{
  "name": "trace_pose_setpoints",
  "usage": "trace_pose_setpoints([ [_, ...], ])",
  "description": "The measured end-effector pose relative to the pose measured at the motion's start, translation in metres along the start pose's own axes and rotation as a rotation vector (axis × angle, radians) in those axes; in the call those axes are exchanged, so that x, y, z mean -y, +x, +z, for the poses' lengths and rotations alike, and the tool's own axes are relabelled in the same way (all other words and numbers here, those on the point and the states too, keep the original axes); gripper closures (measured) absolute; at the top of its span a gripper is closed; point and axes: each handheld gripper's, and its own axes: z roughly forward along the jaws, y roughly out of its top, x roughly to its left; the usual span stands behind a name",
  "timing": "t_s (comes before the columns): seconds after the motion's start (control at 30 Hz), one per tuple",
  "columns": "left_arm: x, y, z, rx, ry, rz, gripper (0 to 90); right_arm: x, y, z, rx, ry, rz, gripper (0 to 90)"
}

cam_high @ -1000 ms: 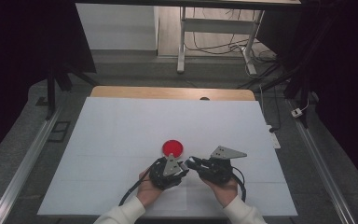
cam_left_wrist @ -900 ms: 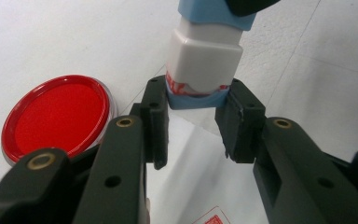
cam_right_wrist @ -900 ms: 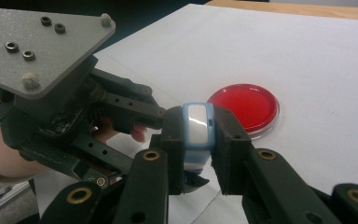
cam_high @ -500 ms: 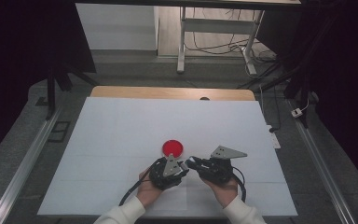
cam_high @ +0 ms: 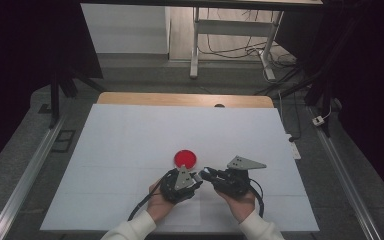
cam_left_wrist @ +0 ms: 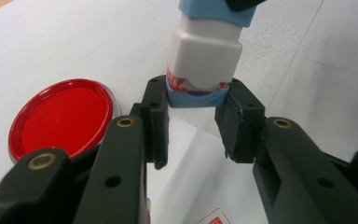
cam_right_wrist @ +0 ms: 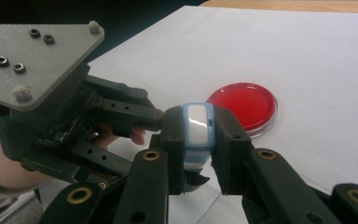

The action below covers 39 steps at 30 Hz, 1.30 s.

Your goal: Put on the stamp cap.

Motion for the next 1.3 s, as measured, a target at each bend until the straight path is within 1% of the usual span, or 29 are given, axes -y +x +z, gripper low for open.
trace_pose_setpoints([
  [0.2,0.0,0.0,0.0,-0.005,0.003,0.001,64.8,0.0,0.0,-0.001,0.005,-0.008,0.015,75.0],
  [0.3,0.0,-0.001,0.0,-0.01,0.001,0.005,64.8,0.0,-0.001,-0.001,0.012,-0.001,0.02,75.0],
  [0.43,0.0,-0.003,0.0,-0.035,0.004,0.031,64.9,0.001,-0.003,0.0,0.014,0.008,0.049,75.0],
  [0.5,0.0,-0.004,0.0,-0.04,0.002,0.032,65.0,0.001,-0.004,0.0,0.013,0.008,0.066,75.0],
  [0.63,0.0,-0.004,-0.001,-0.035,0.002,0.031,65.3,0.001,-0.007,0.0,-0.005,0.004,0.101,75.0],
  [0.8,0.0,-0.004,-0.001,-0.033,0.004,0.043,65.4,0.002,-0.011,0.0,-0.032,0.003,0.148,75.0],
  [1.07,0.0,-0.003,-0.001,-0.027,0.005,0.052,65.5,0.002,-0.015,-0.001,-0.052,0.002,0.185,75.1],
  [1.13,0.0,-0.004,0.0,-0.026,0.003,0.054,65.4,0.002,-0.016,-0.001,-0.065,0.006,0.196,75.2],
  [1.17,0.0,-0.004,0.0,-0.03,0.006,0.055,65.5,0.002,-0.016,0.0,-0.067,0.007,0.197,75.2],
  [1.3,0.0,-0.005,0.0,-0.034,0.008,0.057,65.4,0.002,-0.013,0.0,-0.048,0.016,0.169,75.2],
])
